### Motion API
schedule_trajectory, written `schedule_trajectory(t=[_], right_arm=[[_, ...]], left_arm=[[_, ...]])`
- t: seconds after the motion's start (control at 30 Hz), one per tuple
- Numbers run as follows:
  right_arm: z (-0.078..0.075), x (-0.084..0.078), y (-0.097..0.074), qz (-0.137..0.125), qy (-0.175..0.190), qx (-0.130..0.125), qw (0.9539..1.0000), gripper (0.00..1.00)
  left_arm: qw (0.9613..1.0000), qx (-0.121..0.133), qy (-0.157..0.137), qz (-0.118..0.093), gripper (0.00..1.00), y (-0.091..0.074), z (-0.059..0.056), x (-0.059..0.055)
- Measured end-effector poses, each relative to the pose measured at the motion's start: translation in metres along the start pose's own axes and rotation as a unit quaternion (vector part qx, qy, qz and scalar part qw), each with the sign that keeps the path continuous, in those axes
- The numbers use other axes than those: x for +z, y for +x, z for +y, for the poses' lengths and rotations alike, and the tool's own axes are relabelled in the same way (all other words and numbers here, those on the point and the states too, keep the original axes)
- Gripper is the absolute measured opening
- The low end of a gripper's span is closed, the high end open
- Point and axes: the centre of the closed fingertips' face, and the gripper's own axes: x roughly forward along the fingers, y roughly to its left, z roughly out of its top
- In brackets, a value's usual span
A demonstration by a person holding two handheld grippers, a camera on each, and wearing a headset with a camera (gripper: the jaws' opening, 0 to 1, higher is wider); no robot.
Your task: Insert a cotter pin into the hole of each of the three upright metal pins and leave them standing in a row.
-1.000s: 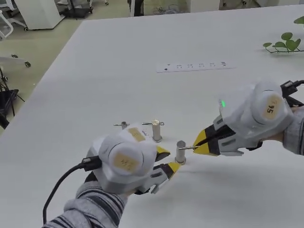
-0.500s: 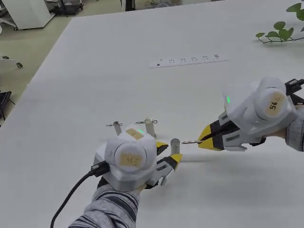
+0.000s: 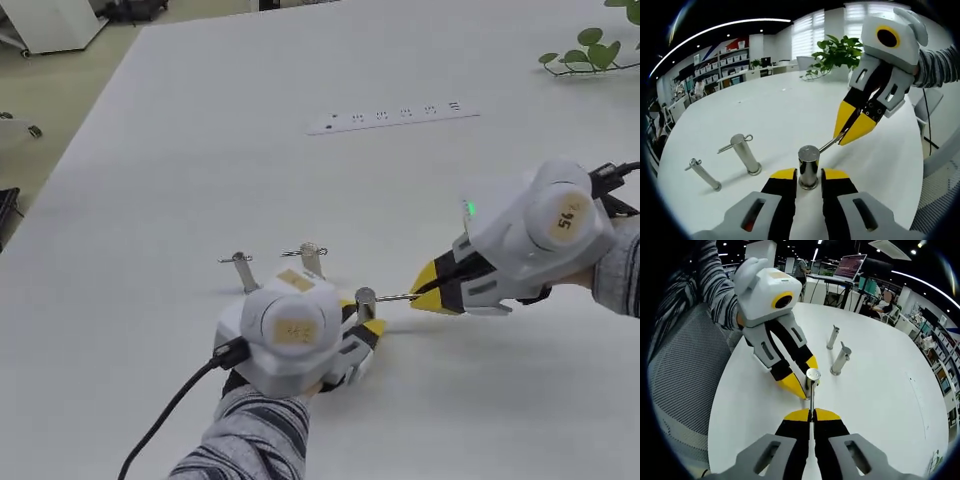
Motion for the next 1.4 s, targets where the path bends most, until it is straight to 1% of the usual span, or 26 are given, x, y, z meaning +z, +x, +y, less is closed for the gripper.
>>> schedule_trajectory(t=[0.13,0.23,0.33,0.47,0.7,0.77,0.83,0.97,1.1,1.2,1.3,1.4], right_arm=[[-0.002,0.001,-0.002,-0.001,0.0,-0.002,1.0,0.0],[-0.003,0.003,-0.003,-0.003,0.0,-0.001,1.0,0.0],[-0.002,0.003,-0.001,-0.003,-0.002,0.0,1.0,0.0],[-0.002,0.004,0.001,-0.005,-0.002,0.003,1.0,0.0],[-0.003,0.003,0.004,0.005,-0.017,0.006,0.9998,0.0],[-0.003,0.003,0.005,0.009,-0.024,0.007,0.9996,0.0],[-0.004,0.003,0.006,0.015,-0.04,0.005,0.9991,0.0],[-0.003,0.004,0.009,0.016,-0.042,0.007,0.999,0.0],[-0.005,0.006,0.014,0.008,-0.033,0.005,0.9994,0.0],[-0.005,0.008,0.017,0.007,-0.032,0.004,0.9995,0.0],[-0.005,0.009,0.018,0.015,-0.032,0.0,0.9994,0.0],[-0.005,0.009,0.02,0.019,-0.04,-0.004,0.999,0.0]], left_arm=[[1.0,0.0,-0.005,0.002,0.12,0.003,0.001,-0.001],[1.0,0.001,-0.003,0.004,0.1,0.004,0.001,-0.002],[1.0,0.001,-0.004,0.004,0.1,0.005,0.001,-0.003],[1.0,-0.001,0.003,0.003,0.1,0.005,0.0,-0.003],[1.0,-0.001,-0.002,-0.004,0.1,0.005,0.0,-0.003],[1.0,-0.002,-0.002,-0.004,0.09,0.005,0.0,-0.003],[1.0,-0.005,0.001,-0.003,0.09,0.005,0.0,-0.003],[1.0,-0.006,0.002,-0.004,0.09,0.005,0.001,-0.003],[1.0,-0.005,0.0,-0.006,0.09,0.005,0.001,-0.003],[1.0,-0.005,0.0,-0.006,0.09,0.006,0.001,-0.003],[1.0,-0.004,0.0,-0.006,0.09,0.005,0.001,-0.003],[1.0,-0.003,-0.001,-0.007,0.09,0.006,0.001,-0.003]])
